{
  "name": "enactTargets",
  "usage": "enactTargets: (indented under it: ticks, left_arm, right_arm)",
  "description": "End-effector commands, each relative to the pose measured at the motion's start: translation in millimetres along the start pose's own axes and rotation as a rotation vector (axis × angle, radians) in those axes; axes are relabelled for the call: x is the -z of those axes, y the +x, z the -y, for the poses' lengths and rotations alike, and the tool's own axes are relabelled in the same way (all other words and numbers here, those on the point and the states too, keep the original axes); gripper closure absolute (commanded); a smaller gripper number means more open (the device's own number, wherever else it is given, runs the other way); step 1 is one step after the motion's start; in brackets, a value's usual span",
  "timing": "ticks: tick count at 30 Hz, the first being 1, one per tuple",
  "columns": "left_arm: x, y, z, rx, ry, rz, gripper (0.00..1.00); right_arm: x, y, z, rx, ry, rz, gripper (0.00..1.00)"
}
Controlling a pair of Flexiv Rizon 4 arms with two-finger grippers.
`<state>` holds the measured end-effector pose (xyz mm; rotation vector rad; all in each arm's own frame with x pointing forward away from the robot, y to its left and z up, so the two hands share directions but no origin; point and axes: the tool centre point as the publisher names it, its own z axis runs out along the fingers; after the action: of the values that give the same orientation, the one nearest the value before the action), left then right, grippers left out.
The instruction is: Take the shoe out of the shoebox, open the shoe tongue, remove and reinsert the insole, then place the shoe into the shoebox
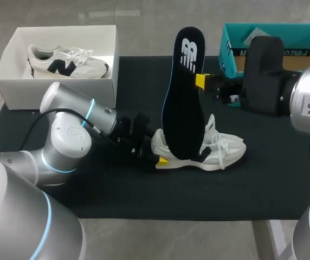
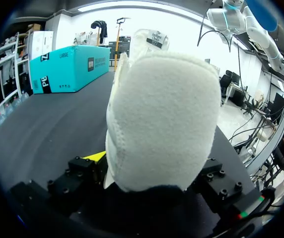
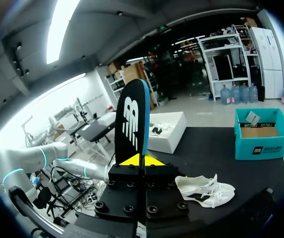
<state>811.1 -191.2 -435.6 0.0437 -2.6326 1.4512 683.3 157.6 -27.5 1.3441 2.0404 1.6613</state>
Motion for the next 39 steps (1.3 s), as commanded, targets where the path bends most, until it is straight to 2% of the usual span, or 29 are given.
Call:
enactTargets:
  ticks: [1,8,32,33,34,35,36,39]
  left_arm:
    - [-2,-1.0,-2,0.001,-0.002,-0.001,1.00]
    - [-2,-1.0,-2,0.001,-0.002,-0.001,1.00]
    - [-2,-1.0,-2,0.001,-0.002,-0.001,1.00]
    - [0,-1.5,-1,0.006,-0.019,0.005,1.00]
    - [2,-2.3,1,0.010,-0.032,0.010,0.91]
    - [4,-2.4,3,0.004,-0.044,0.003,0.52]
    - [6,-2.2,5,0.009,-0.060,0.005,0.02]
    - [11,-1.1,9,0.007,-0.081,0.006,0.00]
  right_arm:
    - [41,-19.4,0.3,0.010,0.020,-0.053,1.00]
    - [42,-30.3,-5.2,0.021,0.038,-0.064,1.00]
    - [45,-27.5,-4.0,0.032,0.017,-0.074,1.00]
    - [45,-27.5,-4.0,0.032,0.017,-0.074,1.00]
    - [45,-27.5,-4.0,0.032,0.017,-0.074,1.00]
    - [45,-27.5,-4.0,0.032,0.017,-0.074,1.00]
    - [45,-27.5,-4.0,0.032,0.017,-0.074,1.00]
    - [45,-27.5,-4.0,0.032,0.017,-0.074,1.00]
